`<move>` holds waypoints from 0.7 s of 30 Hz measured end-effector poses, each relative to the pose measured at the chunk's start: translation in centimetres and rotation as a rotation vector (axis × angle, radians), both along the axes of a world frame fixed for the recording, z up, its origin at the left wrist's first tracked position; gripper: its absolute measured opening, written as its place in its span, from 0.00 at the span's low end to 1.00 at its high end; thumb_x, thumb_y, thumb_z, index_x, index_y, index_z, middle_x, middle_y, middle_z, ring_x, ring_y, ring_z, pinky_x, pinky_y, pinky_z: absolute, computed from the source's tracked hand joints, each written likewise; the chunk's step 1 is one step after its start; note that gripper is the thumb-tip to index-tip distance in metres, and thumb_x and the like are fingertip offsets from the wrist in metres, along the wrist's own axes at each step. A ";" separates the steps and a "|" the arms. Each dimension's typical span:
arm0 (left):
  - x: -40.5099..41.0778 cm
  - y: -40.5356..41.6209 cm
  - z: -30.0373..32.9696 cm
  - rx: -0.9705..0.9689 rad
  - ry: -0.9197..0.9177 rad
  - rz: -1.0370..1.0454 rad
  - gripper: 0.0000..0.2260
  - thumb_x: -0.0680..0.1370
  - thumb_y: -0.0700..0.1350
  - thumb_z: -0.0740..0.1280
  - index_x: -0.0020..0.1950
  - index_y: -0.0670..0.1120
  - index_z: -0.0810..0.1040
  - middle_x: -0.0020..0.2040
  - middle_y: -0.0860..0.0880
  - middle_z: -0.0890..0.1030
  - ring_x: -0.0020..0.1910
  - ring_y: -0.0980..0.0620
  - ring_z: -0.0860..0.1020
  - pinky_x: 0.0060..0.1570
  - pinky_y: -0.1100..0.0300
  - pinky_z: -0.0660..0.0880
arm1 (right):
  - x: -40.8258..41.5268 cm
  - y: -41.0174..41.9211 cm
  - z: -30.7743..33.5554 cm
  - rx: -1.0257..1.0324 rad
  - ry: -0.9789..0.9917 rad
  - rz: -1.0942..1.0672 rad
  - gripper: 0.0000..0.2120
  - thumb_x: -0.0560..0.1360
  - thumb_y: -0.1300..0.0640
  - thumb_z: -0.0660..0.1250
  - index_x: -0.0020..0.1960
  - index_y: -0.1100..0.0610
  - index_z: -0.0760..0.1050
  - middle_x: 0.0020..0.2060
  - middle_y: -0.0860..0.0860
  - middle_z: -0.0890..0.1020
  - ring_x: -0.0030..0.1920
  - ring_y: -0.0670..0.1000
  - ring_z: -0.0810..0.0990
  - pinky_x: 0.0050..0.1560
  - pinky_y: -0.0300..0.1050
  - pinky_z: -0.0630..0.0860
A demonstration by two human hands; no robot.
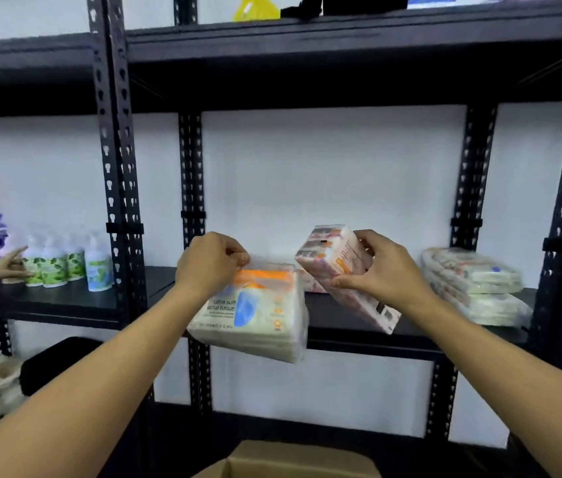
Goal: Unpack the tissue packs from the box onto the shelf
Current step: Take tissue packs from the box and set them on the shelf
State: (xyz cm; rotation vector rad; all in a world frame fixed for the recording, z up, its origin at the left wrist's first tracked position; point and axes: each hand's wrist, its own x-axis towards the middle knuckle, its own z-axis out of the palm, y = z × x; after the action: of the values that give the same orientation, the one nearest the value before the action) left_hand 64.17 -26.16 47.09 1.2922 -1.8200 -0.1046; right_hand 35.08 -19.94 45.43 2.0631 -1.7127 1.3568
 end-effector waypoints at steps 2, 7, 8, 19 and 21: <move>-0.3 -0.8 1.3 -0.005 -0.006 0.026 0.10 0.76 0.46 0.70 0.35 0.56 0.82 0.33 0.61 0.80 0.40 0.57 0.80 0.43 0.58 0.76 | -0.1 -1.5 0.5 -0.047 0.143 -0.094 0.38 0.56 0.33 0.76 0.62 0.46 0.72 0.51 0.43 0.80 0.51 0.49 0.77 0.51 0.50 0.76; -1.0 -3.6 2.7 0.025 -0.007 0.086 0.12 0.76 0.43 0.68 0.35 0.55 0.82 0.33 0.62 0.80 0.41 0.57 0.80 0.44 0.57 0.78 | -0.9 -5.7 -0.7 -0.016 0.381 -0.272 0.40 0.62 0.36 0.75 0.69 0.47 0.68 0.57 0.47 0.77 0.58 0.53 0.73 0.56 0.50 0.69; -1.2 -4.2 2.7 0.031 -0.010 0.092 0.11 0.76 0.43 0.68 0.35 0.55 0.83 0.34 0.61 0.80 0.41 0.56 0.80 0.44 0.57 0.78 | -1.1 -6.5 -1.2 -0.004 0.406 -0.296 0.39 0.63 0.36 0.75 0.69 0.47 0.67 0.57 0.48 0.77 0.59 0.53 0.73 0.56 0.50 0.68; -2.4 -10.5 1.8 0.002 -0.011 0.164 0.08 0.78 0.45 0.67 0.42 0.53 0.84 0.40 0.54 0.84 0.41 0.53 0.80 0.37 0.60 0.72 | -3.5 -13.0 -6.7 0.113 0.631 -0.412 0.38 0.66 0.38 0.74 0.71 0.48 0.65 0.62 0.49 0.76 0.61 0.55 0.72 0.59 0.50 0.67; -2.5 -11.5 1.6 -0.020 0.015 0.174 0.08 0.77 0.45 0.67 0.41 0.54 0.84 0.38 0.56 0.82 0.40 0.53 0.79 0.36 0.60 0.70 | -3.7 -13.7 -7.4 0.136 0.655 -0.390 0.39 0.66 0.39 0.74 0.72 0.48 0.64 0.63 0.49 0.74 0.63 0.55 0.71 0.61 0.51 0.66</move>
State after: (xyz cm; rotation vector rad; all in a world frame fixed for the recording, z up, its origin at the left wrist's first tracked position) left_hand 61.71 -37.65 48.74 1.4258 -1.6838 -0.0011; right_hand 31.39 -33.59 38.00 1.8036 -1.7782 0.3943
